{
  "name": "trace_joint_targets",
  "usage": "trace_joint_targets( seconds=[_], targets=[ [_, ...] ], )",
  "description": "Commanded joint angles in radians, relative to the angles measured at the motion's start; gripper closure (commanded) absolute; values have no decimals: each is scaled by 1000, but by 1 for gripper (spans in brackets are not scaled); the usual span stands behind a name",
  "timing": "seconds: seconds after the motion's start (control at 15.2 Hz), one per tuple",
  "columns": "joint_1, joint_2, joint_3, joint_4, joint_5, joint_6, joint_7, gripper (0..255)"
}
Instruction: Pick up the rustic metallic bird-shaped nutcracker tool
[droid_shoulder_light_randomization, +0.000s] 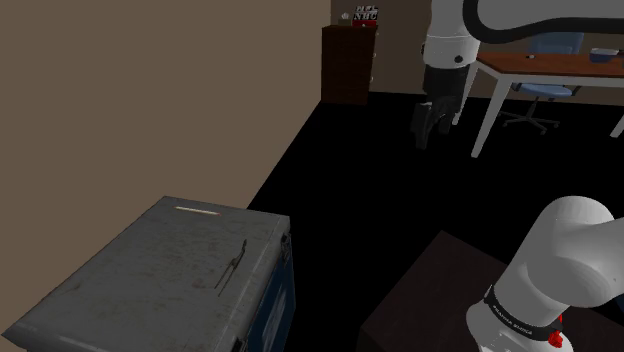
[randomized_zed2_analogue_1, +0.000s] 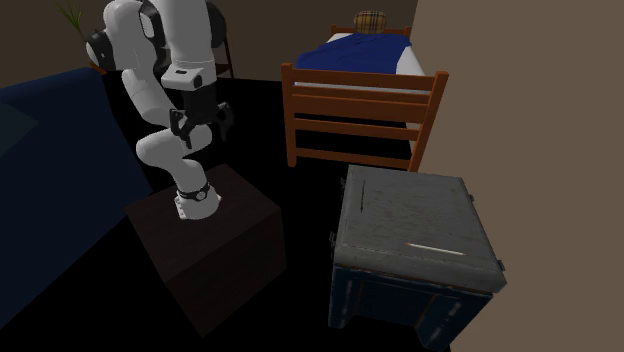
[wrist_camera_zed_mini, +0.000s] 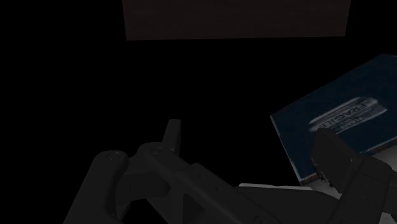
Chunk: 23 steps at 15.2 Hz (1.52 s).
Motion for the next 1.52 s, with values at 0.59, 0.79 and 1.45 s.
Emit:
trace_joint_targets(
  seconds=[0.59, 0.79, 1.45],
  targets=[
    [6, 115, 175, -59, 178, 142, 324, 0],
    [6, 181, 233, -54, 227, 201, 427, 0],
    [-11, 483, 413, 49, 312, 415, 766, 0]
  ],
)
